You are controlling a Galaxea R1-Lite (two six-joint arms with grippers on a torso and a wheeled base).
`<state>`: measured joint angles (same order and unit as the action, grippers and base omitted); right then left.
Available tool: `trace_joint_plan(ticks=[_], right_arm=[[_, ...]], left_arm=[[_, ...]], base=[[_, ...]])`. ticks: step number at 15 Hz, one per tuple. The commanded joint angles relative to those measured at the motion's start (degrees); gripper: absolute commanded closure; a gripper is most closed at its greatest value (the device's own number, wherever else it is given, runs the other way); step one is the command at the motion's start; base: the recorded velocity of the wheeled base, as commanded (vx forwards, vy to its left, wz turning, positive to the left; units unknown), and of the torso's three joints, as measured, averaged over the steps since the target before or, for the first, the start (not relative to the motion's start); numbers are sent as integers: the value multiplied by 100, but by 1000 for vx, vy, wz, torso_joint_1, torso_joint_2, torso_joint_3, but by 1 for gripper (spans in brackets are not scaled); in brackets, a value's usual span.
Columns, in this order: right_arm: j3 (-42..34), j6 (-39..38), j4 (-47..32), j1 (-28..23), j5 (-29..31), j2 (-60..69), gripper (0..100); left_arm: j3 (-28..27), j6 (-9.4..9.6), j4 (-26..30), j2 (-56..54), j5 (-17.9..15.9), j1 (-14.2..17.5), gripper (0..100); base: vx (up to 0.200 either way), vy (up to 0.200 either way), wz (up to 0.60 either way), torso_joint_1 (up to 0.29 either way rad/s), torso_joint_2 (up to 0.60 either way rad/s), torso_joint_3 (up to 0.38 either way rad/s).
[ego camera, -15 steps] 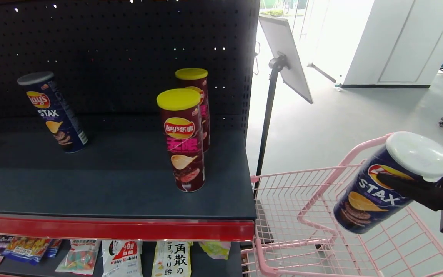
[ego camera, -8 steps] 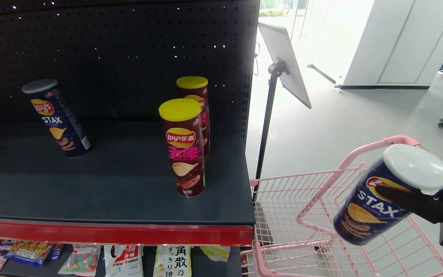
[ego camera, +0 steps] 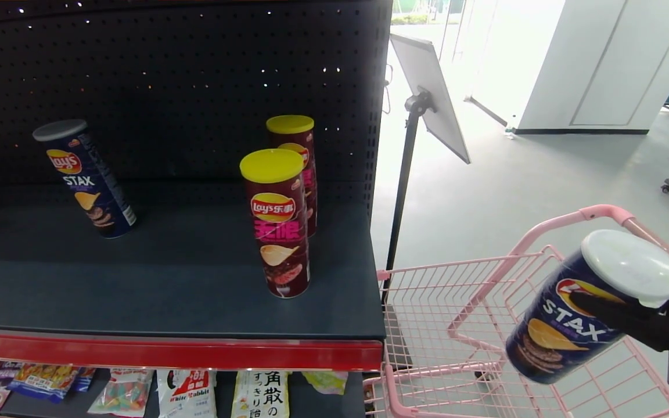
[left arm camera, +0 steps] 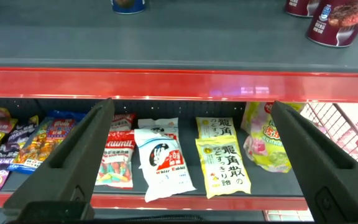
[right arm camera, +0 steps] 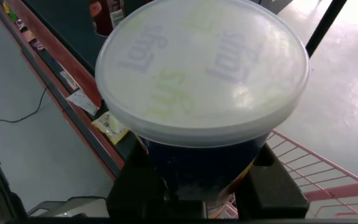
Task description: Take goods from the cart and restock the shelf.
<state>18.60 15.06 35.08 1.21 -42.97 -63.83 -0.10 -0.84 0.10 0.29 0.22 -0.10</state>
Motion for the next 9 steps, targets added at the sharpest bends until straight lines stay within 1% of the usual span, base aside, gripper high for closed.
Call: trace_joint_plan(ticks=[1, 3, 5, 7, 9], right_arm=[[21, -73, 7, -33, 43, 37, 100], [-59, -319, -2, -50, 298, 187, 100], [-94, -354, -2, -59, 298, 195, 100], [-85, -389, -2, -226, 298, 371, 100], [-85, -407, -10, -244, 298, 512, 100]], left_arm=[[1, 5, -1, 6, 4, 1, 0], [1, -4, -1, 6, 4, 1, 0], [1, 5, -1, 6, 4, 1, 0], [1, -4, -1, 6, 4, 1, 0], [1, 5, -1, 6, 4, 1, 0]], base=[[0, 0, 0, 0, 0, 0], [0, 0, 0, 0, 0, 0], [0, 0, 0, 0, 0, 0], [0, 0, 0, 0, 0, 0], [0, 0, 0, 0, 0, 0]])
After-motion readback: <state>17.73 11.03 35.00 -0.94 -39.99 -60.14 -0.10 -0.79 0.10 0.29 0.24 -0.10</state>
